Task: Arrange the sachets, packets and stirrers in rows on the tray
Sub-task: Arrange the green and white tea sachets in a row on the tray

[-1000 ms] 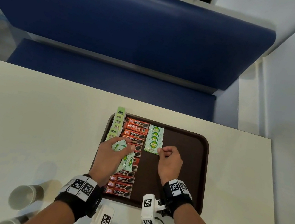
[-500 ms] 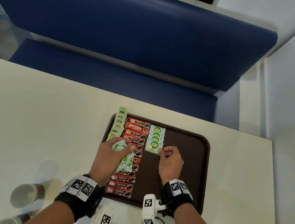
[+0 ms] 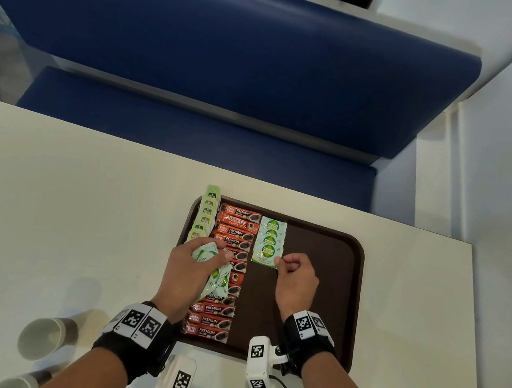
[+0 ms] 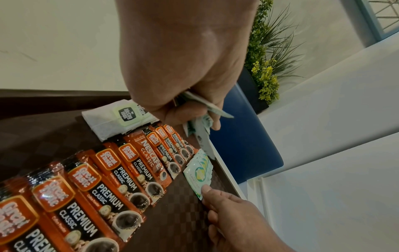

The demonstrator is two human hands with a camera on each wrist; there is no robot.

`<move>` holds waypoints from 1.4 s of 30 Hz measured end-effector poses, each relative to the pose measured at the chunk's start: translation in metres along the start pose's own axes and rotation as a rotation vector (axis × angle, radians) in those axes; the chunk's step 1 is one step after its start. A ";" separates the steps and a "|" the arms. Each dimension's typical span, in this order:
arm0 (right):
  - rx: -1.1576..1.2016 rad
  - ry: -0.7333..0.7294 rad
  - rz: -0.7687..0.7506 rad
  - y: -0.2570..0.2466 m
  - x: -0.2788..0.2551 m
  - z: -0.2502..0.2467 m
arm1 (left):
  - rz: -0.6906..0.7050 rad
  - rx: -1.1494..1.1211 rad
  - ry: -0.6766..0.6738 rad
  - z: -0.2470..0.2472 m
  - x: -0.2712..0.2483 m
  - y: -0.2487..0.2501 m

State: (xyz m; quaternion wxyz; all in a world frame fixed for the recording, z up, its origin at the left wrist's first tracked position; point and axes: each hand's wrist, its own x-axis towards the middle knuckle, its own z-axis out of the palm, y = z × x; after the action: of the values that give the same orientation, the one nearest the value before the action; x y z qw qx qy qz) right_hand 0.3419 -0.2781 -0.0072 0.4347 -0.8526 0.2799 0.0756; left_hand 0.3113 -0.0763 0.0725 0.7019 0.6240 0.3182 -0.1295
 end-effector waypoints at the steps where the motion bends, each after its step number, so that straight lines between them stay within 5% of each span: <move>1: 0.001 0.000 -0.001 0.000 0.000 0.000 | 0.000 0.001 -0.002 0.000 0.000 0.000; 18: 0.156 0.050 -0.029 -0.023 -0.020 -0.015 | 0.002 0.006 -0.021 0.004 0.003 0.000; 23: 0.418 -0.511 -0.112 -0.057 -0.055 -0.035 | 0.083 0.068 -0.075 0.019 0.001 0.006; 25: 0.395 -0.601 -0.141 -0.061 -0.059 -0.035 | 0.078 0.054 -0.091 0.025 -0.002 0.007; 34: 0.599 -0.551 0.139 -0.048 -0.051 -0.041 | 0.007 -0.030 -0.178 0.022 -0.010 0.006; 39: 0.594 -0.480 0.069 -0.044 -0.052 -0.047 | -0.045 0.067 -0.219 0.020 -0.009 0.000; 42: 0.727 -0.447 0.180 -0.041 -0.051 -0.048 | -0.035 0.028 -0.182 0.020 -0.009 -0.004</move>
State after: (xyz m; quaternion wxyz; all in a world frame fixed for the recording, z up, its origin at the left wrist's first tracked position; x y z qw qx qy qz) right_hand 0.3157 -0.2753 0.0693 0.7481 -0.5792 0.2607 0.1923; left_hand 0.3078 -0.0981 0.0754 0.7168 0.6137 0.2619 -0.2022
